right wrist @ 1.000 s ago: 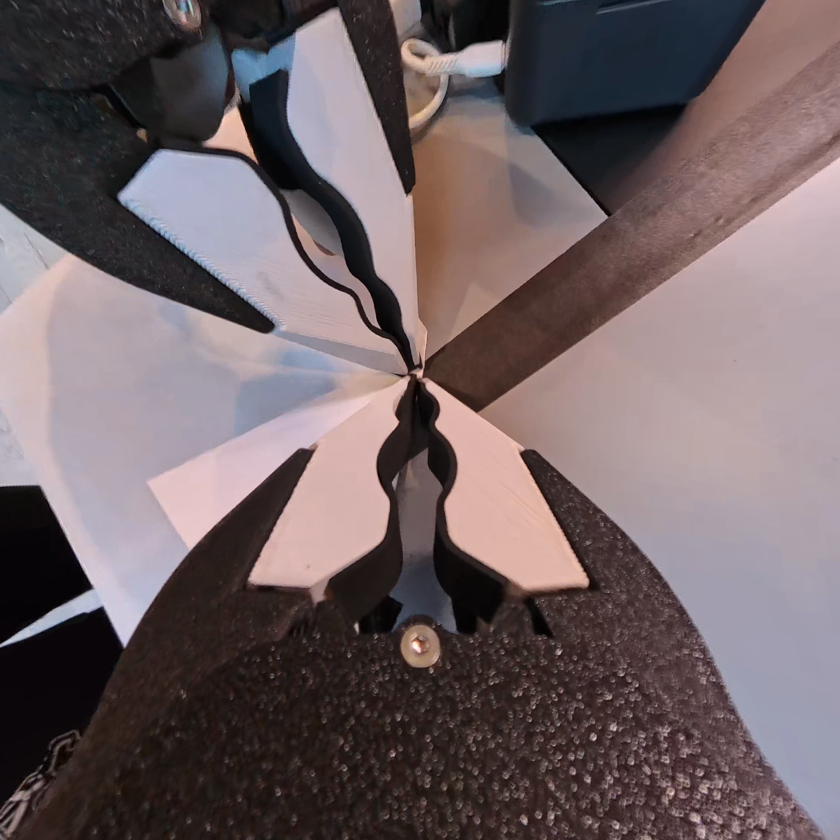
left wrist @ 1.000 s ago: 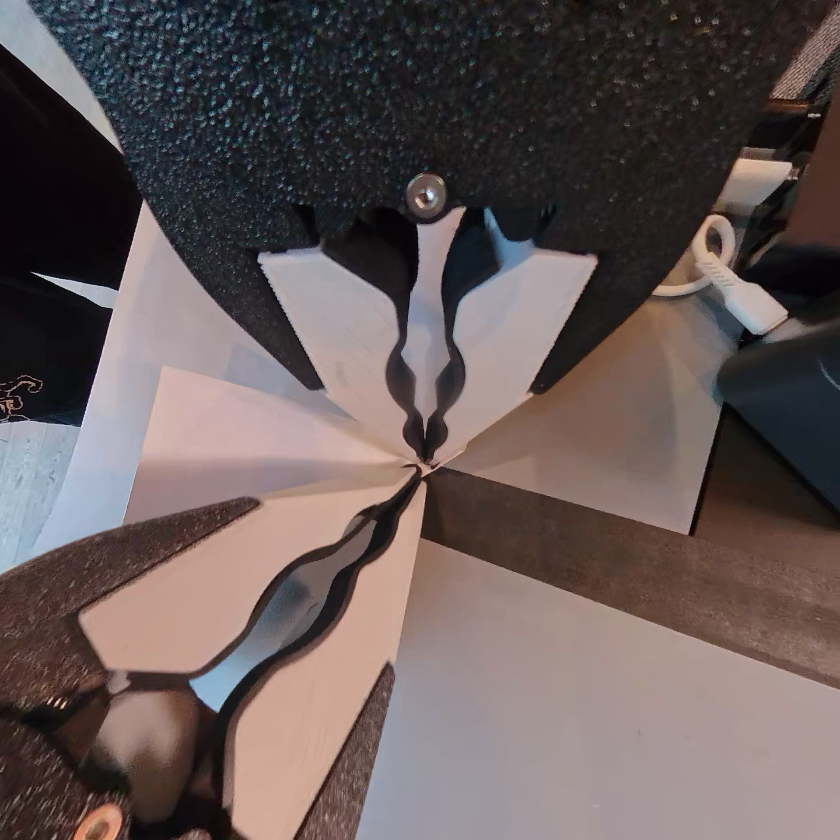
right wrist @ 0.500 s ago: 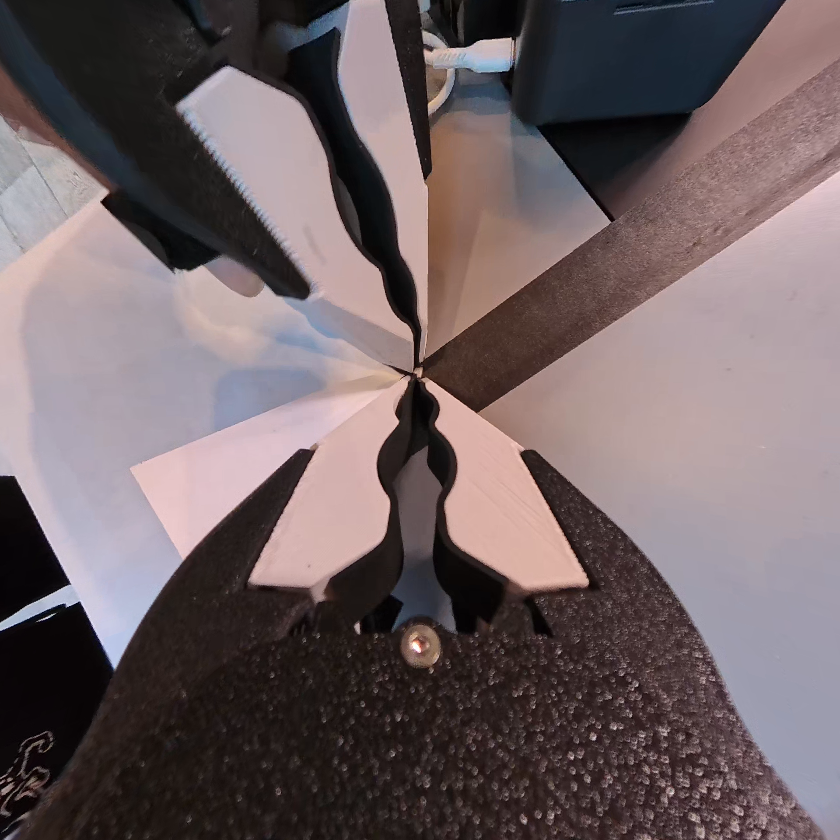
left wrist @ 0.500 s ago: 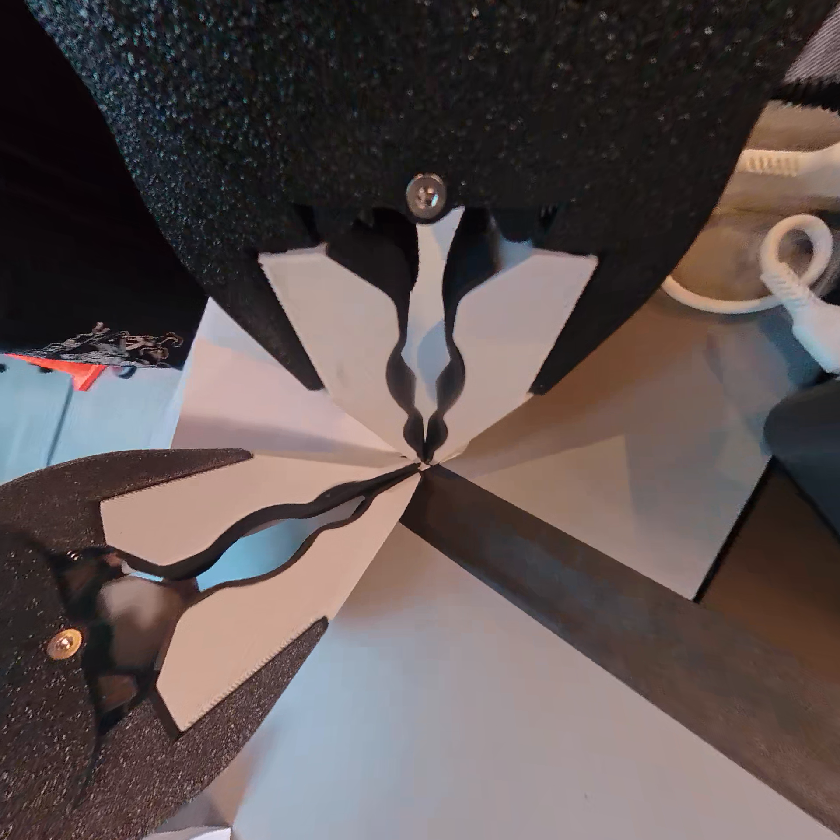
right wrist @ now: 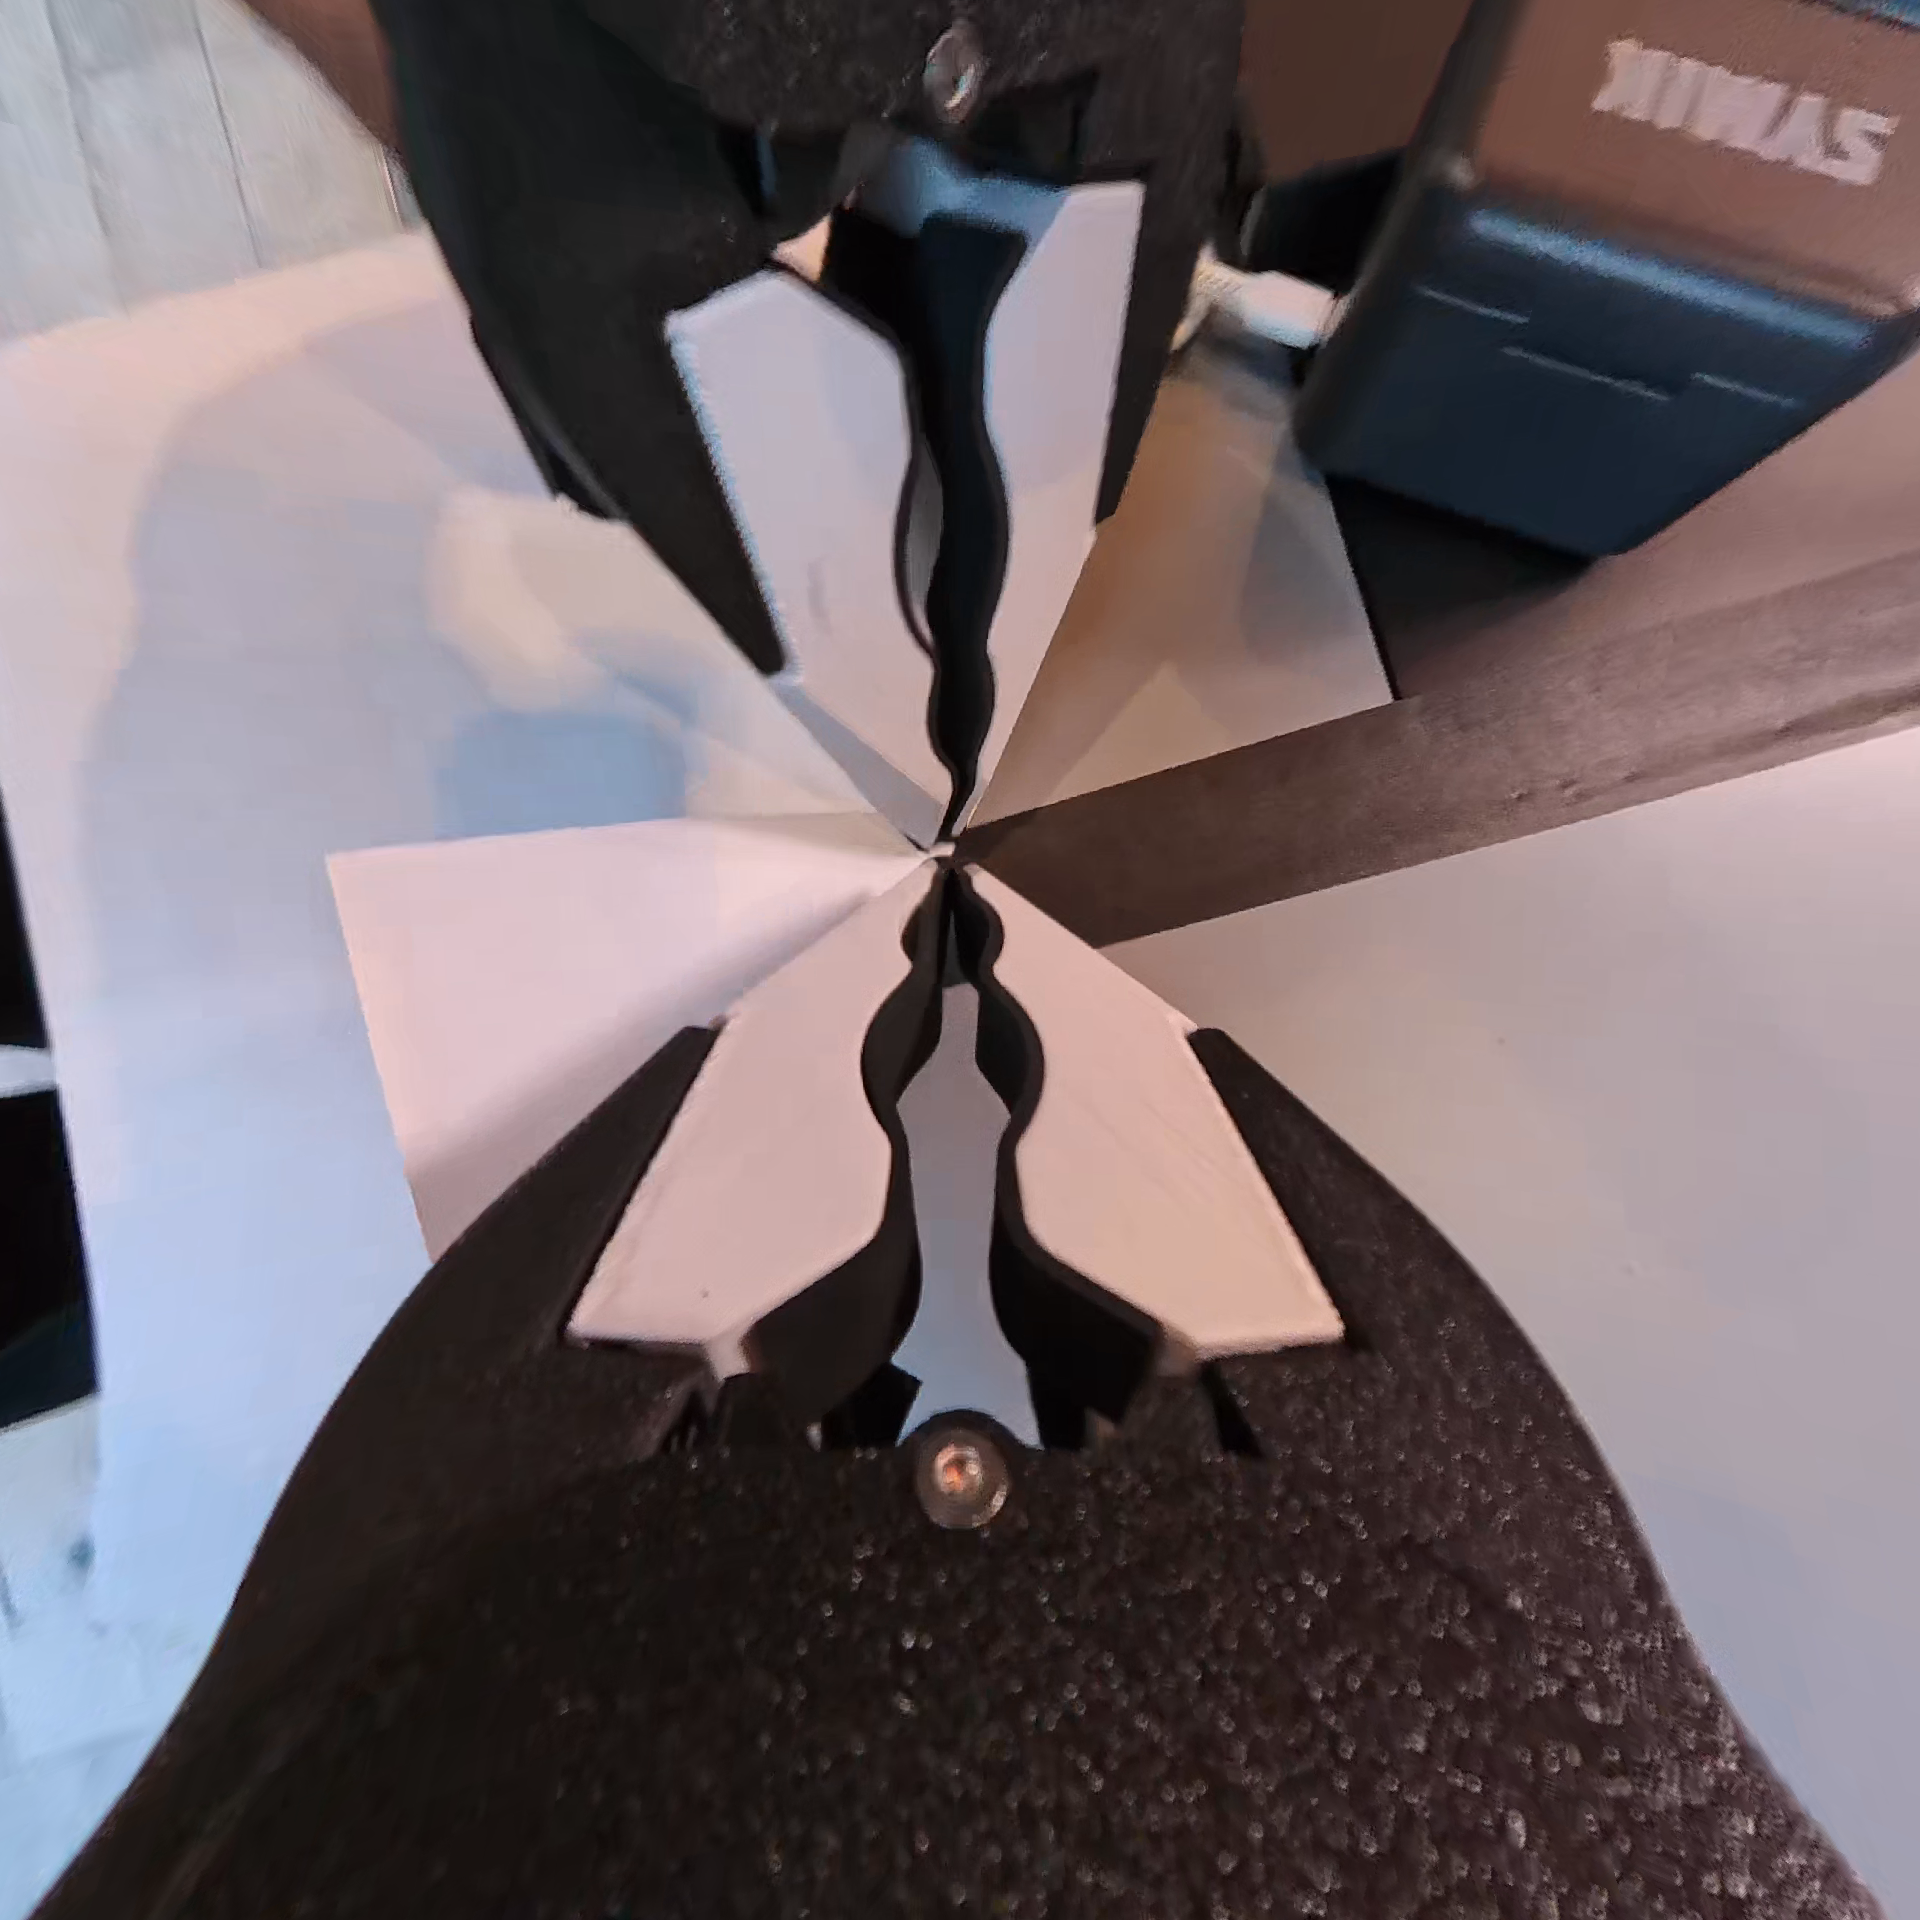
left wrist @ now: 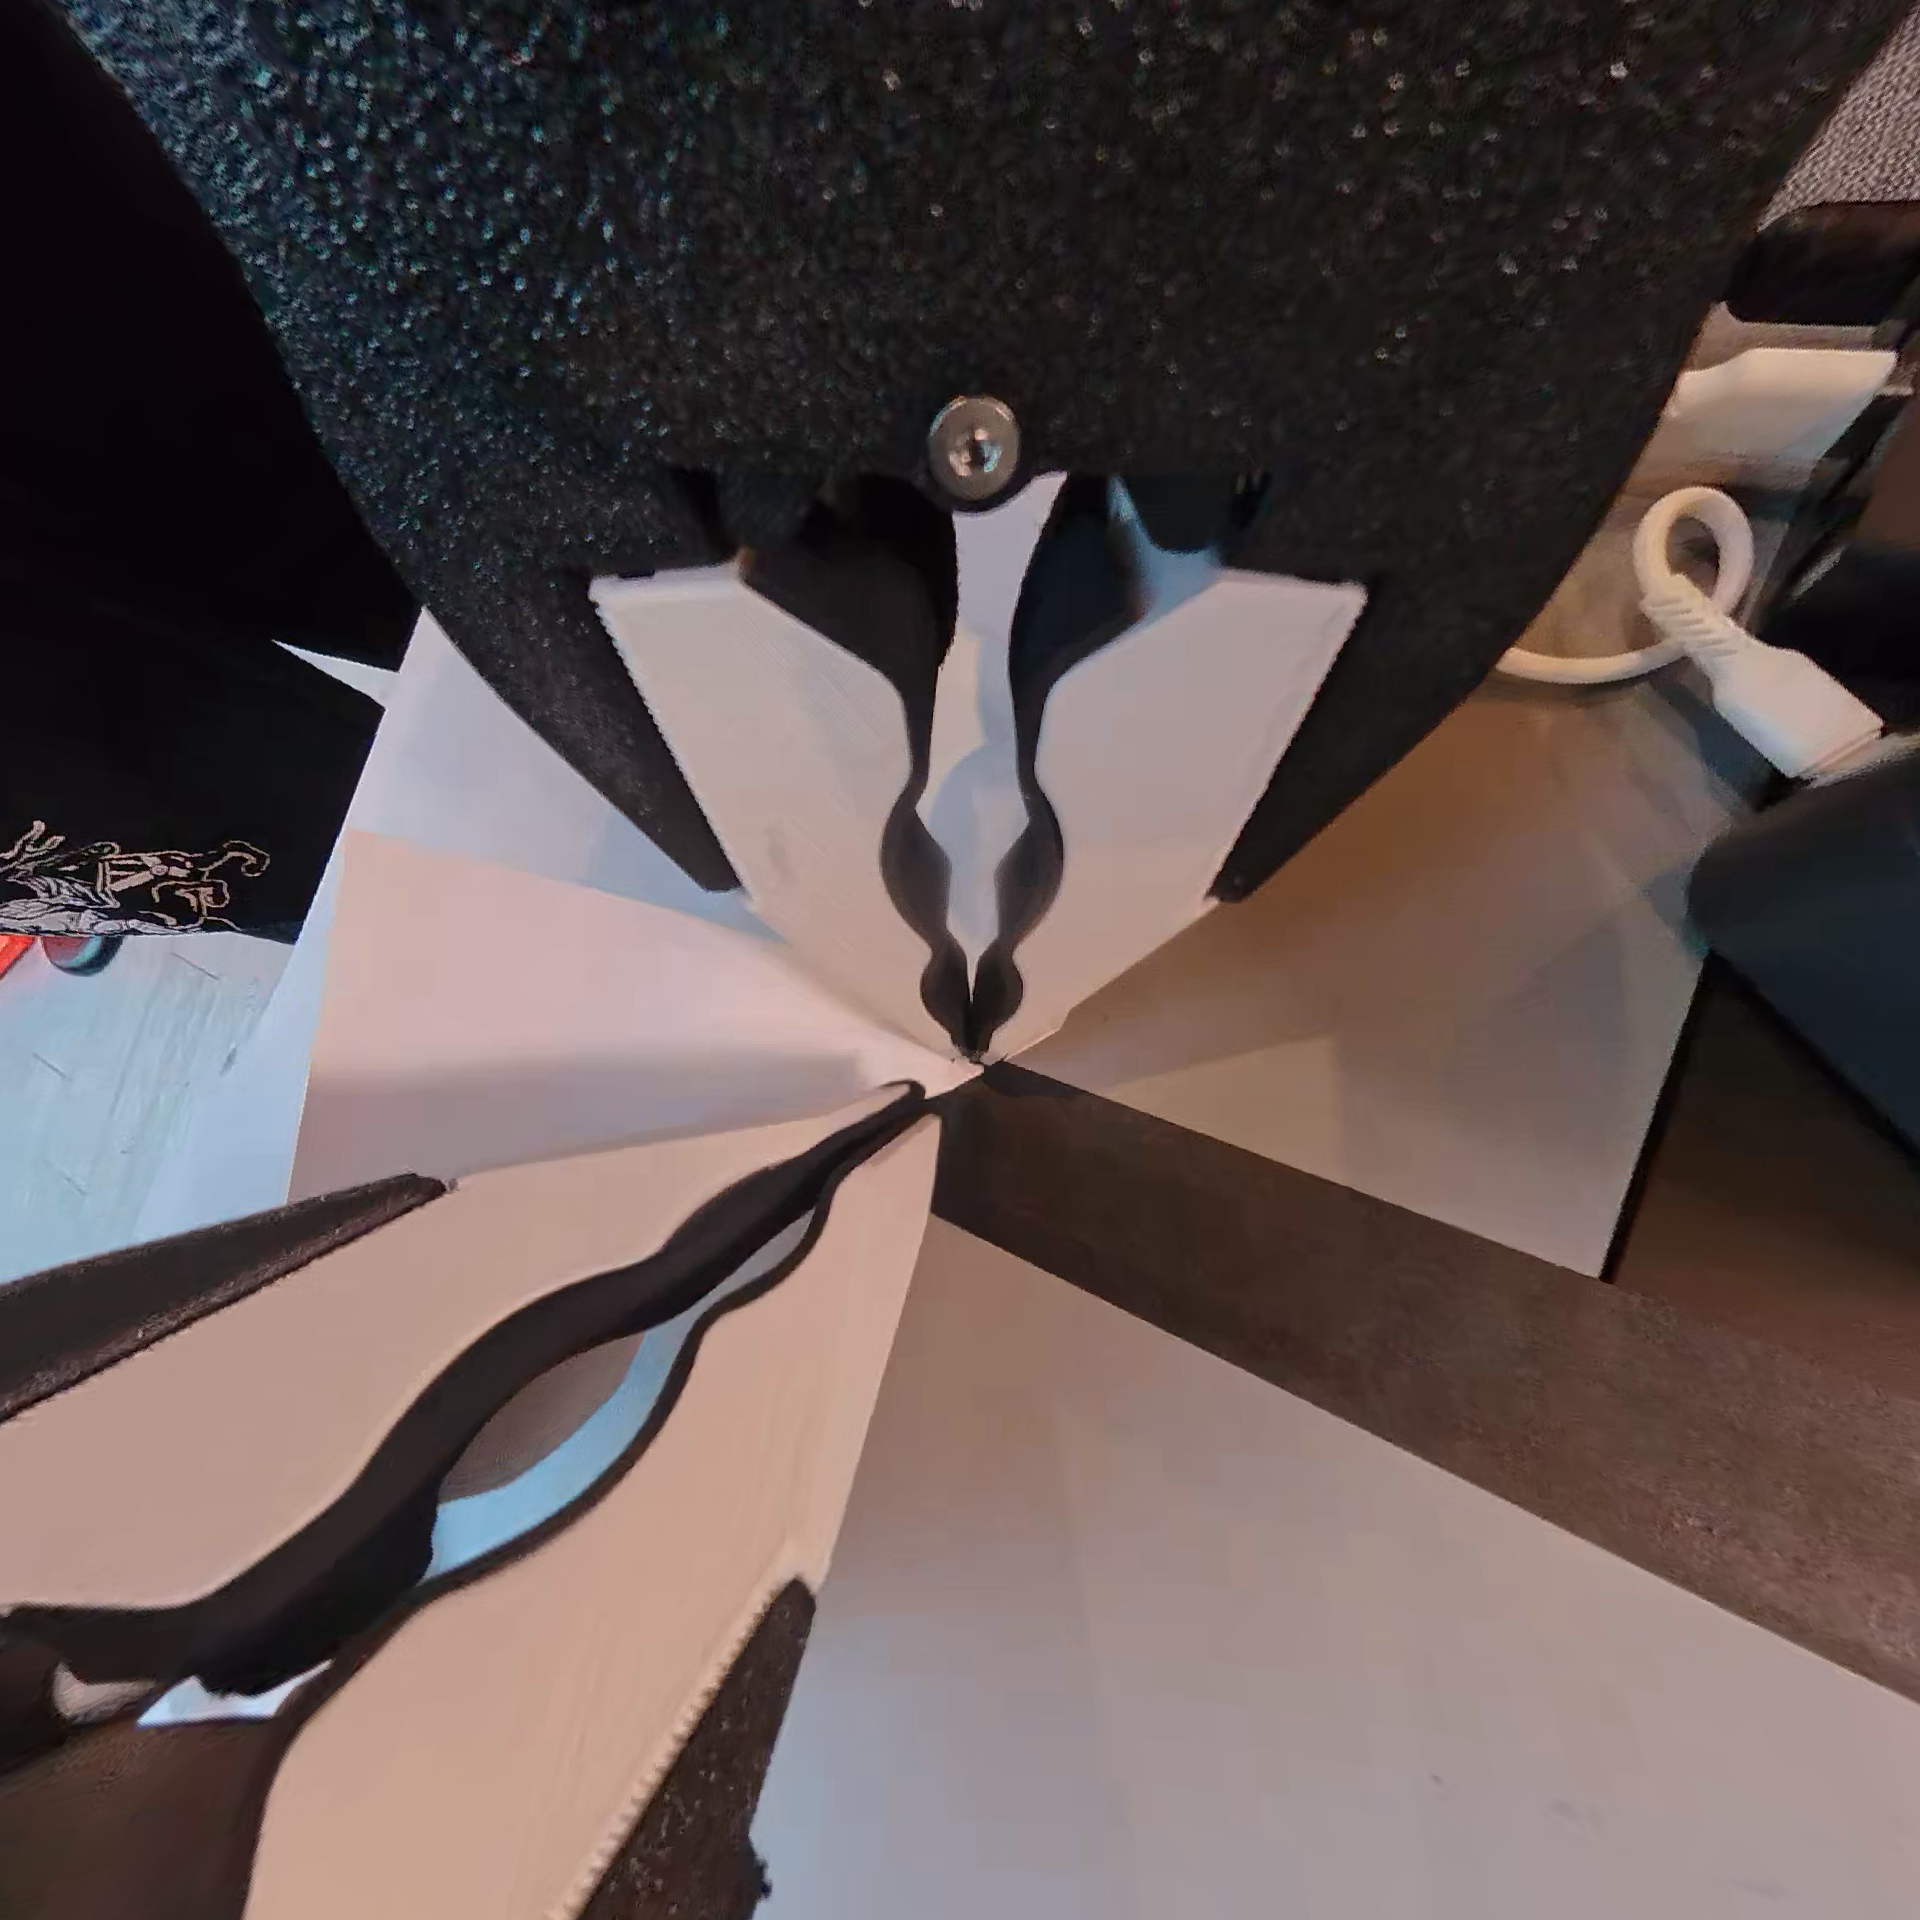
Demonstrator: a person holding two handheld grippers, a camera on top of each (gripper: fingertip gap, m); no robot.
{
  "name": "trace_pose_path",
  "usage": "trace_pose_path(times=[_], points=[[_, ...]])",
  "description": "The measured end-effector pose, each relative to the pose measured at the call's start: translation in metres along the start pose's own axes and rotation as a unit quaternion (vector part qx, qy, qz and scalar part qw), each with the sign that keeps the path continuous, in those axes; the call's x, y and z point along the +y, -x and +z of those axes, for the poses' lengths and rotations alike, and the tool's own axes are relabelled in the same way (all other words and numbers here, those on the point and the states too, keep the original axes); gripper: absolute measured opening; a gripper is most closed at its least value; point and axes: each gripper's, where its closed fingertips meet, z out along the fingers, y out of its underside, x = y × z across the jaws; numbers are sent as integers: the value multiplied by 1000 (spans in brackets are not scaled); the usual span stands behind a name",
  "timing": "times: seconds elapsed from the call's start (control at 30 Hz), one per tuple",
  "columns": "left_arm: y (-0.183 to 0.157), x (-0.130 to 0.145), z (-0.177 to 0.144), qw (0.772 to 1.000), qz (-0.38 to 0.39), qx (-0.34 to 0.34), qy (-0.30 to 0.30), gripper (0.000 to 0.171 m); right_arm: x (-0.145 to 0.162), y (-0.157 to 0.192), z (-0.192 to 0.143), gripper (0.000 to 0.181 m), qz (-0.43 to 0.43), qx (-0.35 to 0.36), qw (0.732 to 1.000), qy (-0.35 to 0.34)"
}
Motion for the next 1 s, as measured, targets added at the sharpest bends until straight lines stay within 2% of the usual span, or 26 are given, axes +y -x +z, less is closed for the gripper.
trace_pose_path(times=[0.13,0.53,0.77,1.0], points=[[0,0,0,1000,4,3,-10,0,9,3,8,0,-62,10,998,24],[0,-1,0,1000,-2,2,-17,0,11,2,13,0,-154,26,987,35],[0,-3,-1,996,-84,23,-29,0,11,4,13,0,-297,74,950,56],[0,-2,0,997,-77,-14,-24,0,10,5,13,0,-369,116,920,62]])
